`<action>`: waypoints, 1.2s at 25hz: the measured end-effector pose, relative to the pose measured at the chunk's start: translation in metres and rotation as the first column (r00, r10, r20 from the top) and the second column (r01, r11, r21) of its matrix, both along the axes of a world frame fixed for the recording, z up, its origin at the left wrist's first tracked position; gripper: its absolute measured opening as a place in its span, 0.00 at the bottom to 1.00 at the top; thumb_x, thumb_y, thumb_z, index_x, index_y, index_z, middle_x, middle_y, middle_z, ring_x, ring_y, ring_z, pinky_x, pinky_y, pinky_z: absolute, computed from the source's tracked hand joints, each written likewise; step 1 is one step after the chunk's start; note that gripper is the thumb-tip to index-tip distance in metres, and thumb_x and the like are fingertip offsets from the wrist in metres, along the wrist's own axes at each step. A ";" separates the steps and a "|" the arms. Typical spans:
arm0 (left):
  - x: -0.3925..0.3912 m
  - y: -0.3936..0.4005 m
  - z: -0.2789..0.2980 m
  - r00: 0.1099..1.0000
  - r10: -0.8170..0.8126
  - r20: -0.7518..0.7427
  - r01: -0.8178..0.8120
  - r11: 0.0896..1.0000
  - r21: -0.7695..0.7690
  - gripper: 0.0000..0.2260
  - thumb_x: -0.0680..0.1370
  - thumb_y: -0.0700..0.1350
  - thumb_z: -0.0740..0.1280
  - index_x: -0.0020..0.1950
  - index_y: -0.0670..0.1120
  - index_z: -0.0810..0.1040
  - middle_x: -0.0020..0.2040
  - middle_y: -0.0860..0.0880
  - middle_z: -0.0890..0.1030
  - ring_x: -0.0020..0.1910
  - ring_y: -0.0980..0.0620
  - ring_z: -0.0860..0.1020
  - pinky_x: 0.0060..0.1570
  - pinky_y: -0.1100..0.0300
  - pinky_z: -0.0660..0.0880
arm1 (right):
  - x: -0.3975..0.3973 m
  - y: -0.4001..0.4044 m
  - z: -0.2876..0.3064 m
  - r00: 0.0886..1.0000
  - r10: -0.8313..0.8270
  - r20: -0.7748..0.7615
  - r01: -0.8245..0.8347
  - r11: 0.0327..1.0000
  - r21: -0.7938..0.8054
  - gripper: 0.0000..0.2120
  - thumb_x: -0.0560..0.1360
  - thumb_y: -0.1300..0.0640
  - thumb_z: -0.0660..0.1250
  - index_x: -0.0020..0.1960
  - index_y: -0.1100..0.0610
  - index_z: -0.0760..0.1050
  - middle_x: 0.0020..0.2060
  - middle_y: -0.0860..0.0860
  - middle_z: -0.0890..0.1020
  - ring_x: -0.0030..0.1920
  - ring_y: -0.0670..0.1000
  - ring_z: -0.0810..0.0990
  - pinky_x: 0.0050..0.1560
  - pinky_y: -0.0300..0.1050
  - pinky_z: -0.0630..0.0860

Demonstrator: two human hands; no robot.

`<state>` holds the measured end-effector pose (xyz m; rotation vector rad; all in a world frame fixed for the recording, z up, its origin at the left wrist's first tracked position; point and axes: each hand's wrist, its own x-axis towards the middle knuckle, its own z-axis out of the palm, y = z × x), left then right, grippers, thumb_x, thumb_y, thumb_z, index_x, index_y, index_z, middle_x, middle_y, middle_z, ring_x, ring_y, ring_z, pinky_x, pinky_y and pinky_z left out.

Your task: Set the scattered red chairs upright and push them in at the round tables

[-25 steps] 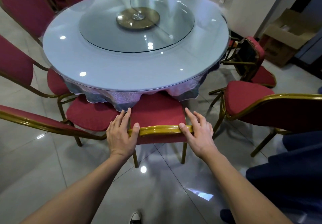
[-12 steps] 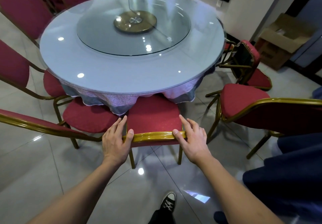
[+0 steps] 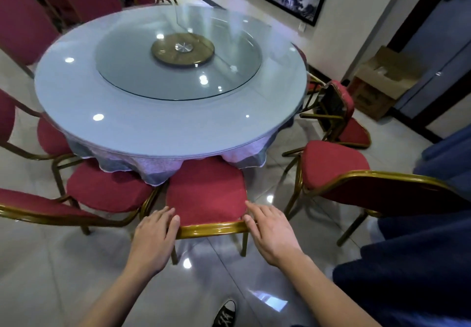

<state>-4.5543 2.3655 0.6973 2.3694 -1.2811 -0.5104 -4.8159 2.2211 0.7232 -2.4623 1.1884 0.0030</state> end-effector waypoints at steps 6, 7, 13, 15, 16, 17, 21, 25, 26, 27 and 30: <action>-0.049 -0.053 0.045 0.988 -0.151 -0.002 0.150 0.985 -0.087 0.32 0.78 0.66 0.45 0.71 0.53 0.74 0.71 0.51 0.75 0.73 0.48 0.69 0.73 0.45 0.64 | -0.030 -0.025 0.030 0.975 -0.161 0.153 0.169 0.985 -0.037 0.28 0.83 0.35 0.45 0.80 0.44 0.59 0.71 0.46 0.72 0.70 0.50 0.70 0.72 0.49 0.65; -0.062 -0.067 0.053 0.984 -0.179 0.008 0.179 0.979 -0.101 0.31 0.79 0.66 0.45 0.71 0.53 0.75 0.71 0.51 0.75 0.73 0.48 0.68 0.74 0.45 0.63 | -0.040 -0.034 0.037 0.966 -0.185 0.182 0.195 0.980 -0.039 0.29 0.83 0.35 0.46 0.80 0.44 0.59 0.70 0.46 0.72 0.70 0.50 0.70 0.72 0.50 0.65; -0.139 -0.151 0.095 0.945 -0.321 0.057 0.326 0.933 -0.152 0.29 0.80 0.63 0.45 0.72 0.54 0.74 0.73 0.53 0.73 0.76 0.50 0.65 0.75 0.52 0.56 | -0.103 -0.093 0.076 0.915 -0.268 0.301 0.305 0.949 -0.082 0.28 0.83 0.37 0.48 0.79 0.48 0.62 0.69 0.49 0.74 0.68 0.53 0.73 0.70 0.54 0.68; -0.169 -0.184 0.100 0.930 -0.365 0.051 0.368 0.916 -0.158 0.29 0.80 0.63 0.46 0.71 0.53 0.75 0.72 0.53 0.74 0.75 0.50 0.66 0.75 0.52 0.57 | -0.136 -0.116 0.087 0.895 -0.316 0.316 0.359 0.929 -0.090 0.27 0.84 0.38 0.49 0.80 0.47 0.62 0.70 0.49 0.73 0.70 0.52 0.71 0.71 0.53 0.66; -0.181 -0.197 0.101 0.920 -0.389 0.040 0.390 0.906 -0.166 0.29 0.80 0.63 0.46 0.71 0.53 0.75 0.71 0.53 0.75 0.75 0.49 0.67 0.76 0.51 0.59 | -0.150 -0.126 0.092 0.888 -0.336 0.314 0.379 0.921 -0.087 0.26 0.84 0.39 0.49 0.80 0.46 0.61 0.71 0.48 0.72 0.71 0.52 0.70 0.73 0.52 0.65; -0.197 -0.214 0.101 0.906 -0.421 0.037 0.420 0.890 -0.174 0.28 0.80 0.64 0.47 0.70 0.53 0.75 0.71 0.53 0.76 0.74 0.48 0.68 0.75 0.48 0.62 | -0.169 -0.139 0.097 0.879 -0.364 0.308 0.404 0.912 -0.075 0.26 0.85 0.39 0.49 0.80 0.45 0.59 0.72 0.48 0.71 0.72 0.51 0.68 0.74 0.51 0.63; -0.266 -0.277 0.103 0.864 -0.502 0.037 0.498 0.844 -0.200 0.28 0.81 0.64 0.47 0.72 0.54 0.74 0.71 0.54 0.75 0.74 0.50 0.68 0.73 0.46 0.64 | -0.251 -0.188 0.106 0.810 -0.488 0.327 0.528 0.848 -0.042 0.29 0.82 0.35 0.45 0.81 0.43 0.56 0.74 0.47 0.68 0.74 0.50 0.66 0.74 0.52 0.61; -0.331 -0.321 0.109 0.792 -0.609 0.045 0.604 0.770 -0.204 0.31 0.79 0.66 0.44 0.76 0.55 0.68 0.75 0.56 0.69 0.78 0.54 0.61 0.75 0.57 0.56 | -0.328 -0.222 0.095 0.748 -0.565 0.348 0.624 0.778 -0.078 0.34 0.80 0.31 0.40 0.81 0.46 0.57 0.73 0.50 0.70 0.72 0.51 0.69 0.74 0.55 0.62; -0.344 -0.329 0.108 0.772 -0.636 0.020 0.627 0.755 -0.192 0.32 0.79 0.67 0.44 0.78 0.55 0.66 0.76 0.57 0.67 0.78 0.54 0.59 0.74 0.60 0.54 | -0.345 -0.228 0.090 0.730 -0.590 0.344 0.652 0.752 -0.094 0.34 0.80 0.31 0.40 0.80 0.46 0.58 0.72 0.50 0.70 0.71 0.51 0.69 0.73 0.54 0.61; -0.356 -0.338 0.104 0.748 -0.663 -0.001 0.652 0.735 -0.186 0.32 0.79 0.67 0.44 0.79 0.56 0.64 0.77 0.56 0.66 0.79 0.54 0.58 0.73 0.62 0.53 | -0.363 -0.235 0.085 0.712 -0.612 0.344 0.678 0.726 -0.114 0.34 0.80 0.32 0.40 0.80 0.46 0.58 0.72 0.51 0.71 0.71 0.52 0.69 0.73 0.54 0.61; -0.385 -0.367 0.084 0.664 -0.747 -0.028 0.738 0.662 -0.133 0.31 0.81 0.67 0.44 0.81 0.58 0.57 0.80 0.55 0.62 0.80 0.56 0.56 0.76 0.60 0.53 | -0.410 -0.260 0.065 0.661 -0.682 0.311 0.735 0.673 -0.085 0.36 0.79 0.31 0.41 0.81 0.47 0.58 0.75 0.52 0.68 0.74 0.54 0.66 0.73 0.56 0.61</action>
